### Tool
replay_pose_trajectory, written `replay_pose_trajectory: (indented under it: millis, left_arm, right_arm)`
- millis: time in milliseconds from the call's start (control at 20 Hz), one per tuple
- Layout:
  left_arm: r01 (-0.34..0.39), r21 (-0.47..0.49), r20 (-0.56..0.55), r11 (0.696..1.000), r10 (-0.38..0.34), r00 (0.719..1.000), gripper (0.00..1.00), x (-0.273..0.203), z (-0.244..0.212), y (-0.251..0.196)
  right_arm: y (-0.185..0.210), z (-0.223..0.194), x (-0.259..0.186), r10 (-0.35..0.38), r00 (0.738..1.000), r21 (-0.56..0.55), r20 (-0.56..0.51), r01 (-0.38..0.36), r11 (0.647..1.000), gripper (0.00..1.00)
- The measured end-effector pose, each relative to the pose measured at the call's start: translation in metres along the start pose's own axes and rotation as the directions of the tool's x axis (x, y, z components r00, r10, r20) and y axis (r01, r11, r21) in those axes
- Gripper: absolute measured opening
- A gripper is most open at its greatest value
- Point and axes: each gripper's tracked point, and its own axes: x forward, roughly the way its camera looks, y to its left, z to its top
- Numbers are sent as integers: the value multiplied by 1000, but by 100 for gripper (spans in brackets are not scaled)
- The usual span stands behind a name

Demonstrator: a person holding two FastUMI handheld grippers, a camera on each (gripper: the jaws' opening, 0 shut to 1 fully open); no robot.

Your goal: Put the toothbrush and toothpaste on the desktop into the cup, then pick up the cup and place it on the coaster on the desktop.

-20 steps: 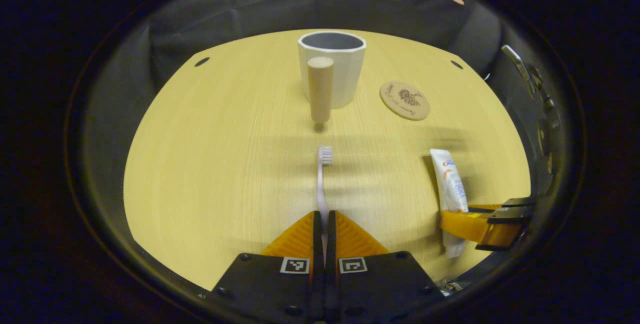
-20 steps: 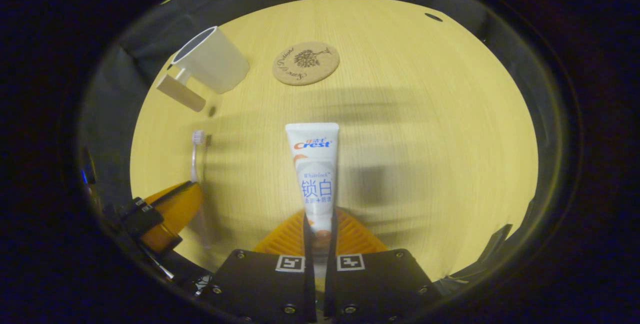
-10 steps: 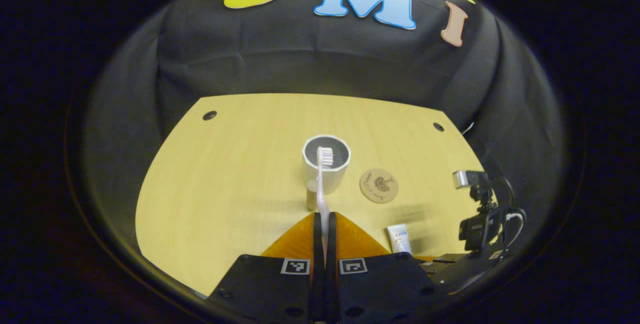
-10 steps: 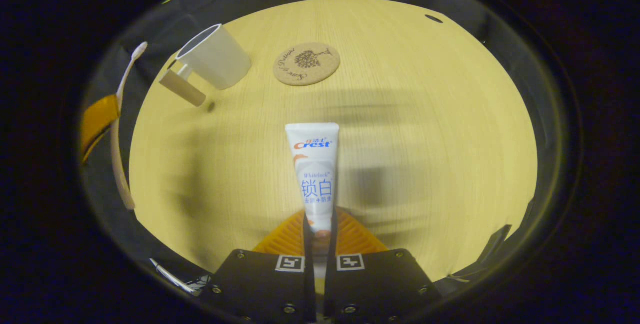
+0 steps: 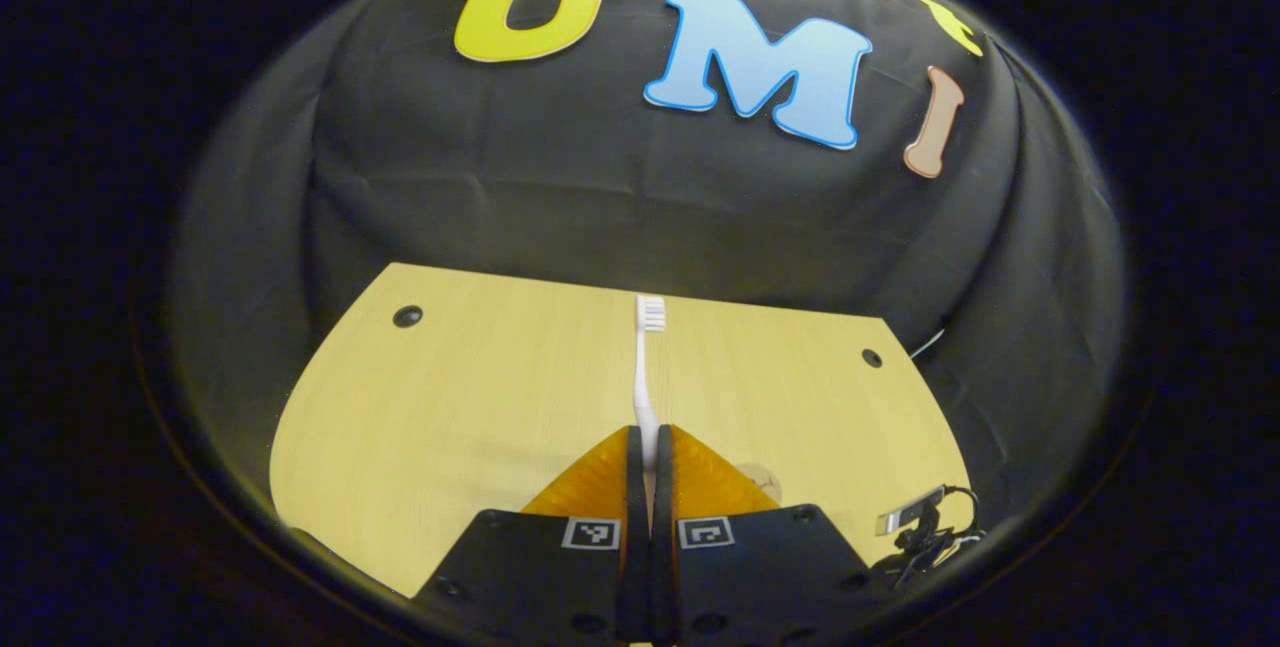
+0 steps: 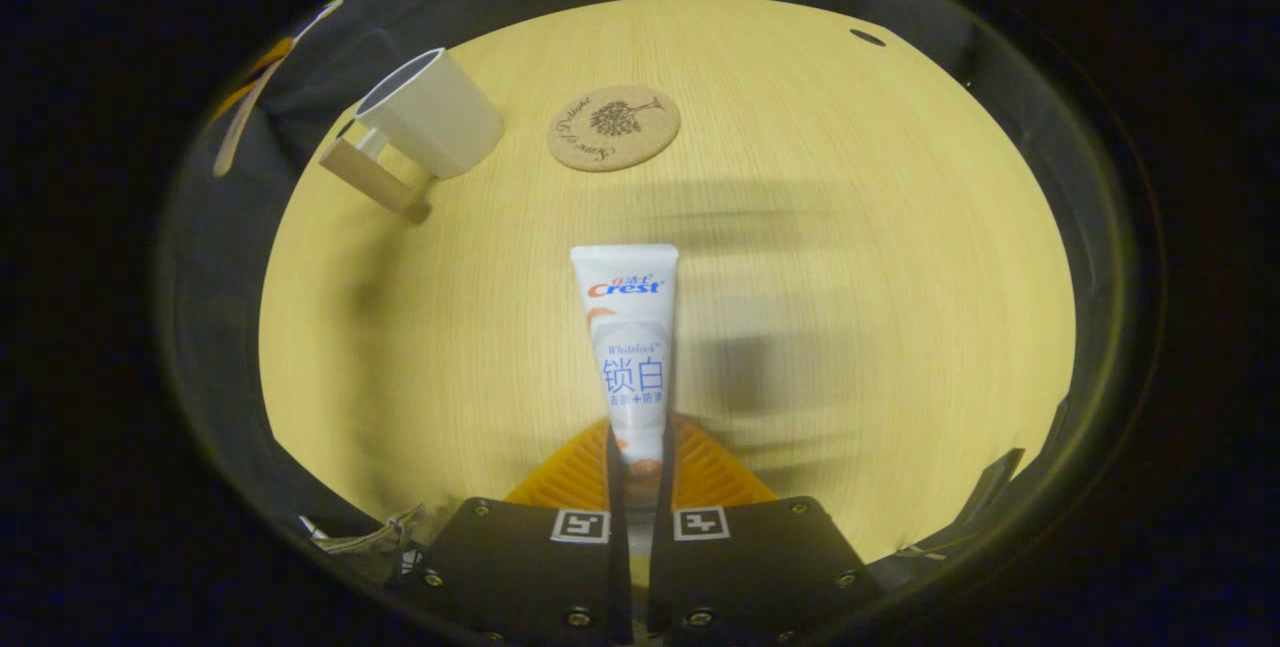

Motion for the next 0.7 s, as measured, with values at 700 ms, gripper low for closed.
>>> replay_pose_trajectory:
  millis: [700]
  left_arm:
    - [126, 14, 15, 992, -127, 992, 7, 96, 14, -18]
  right_arm:
    - [1, 1, -1, 13, 1000, 33, -8, -13, 999, 9]
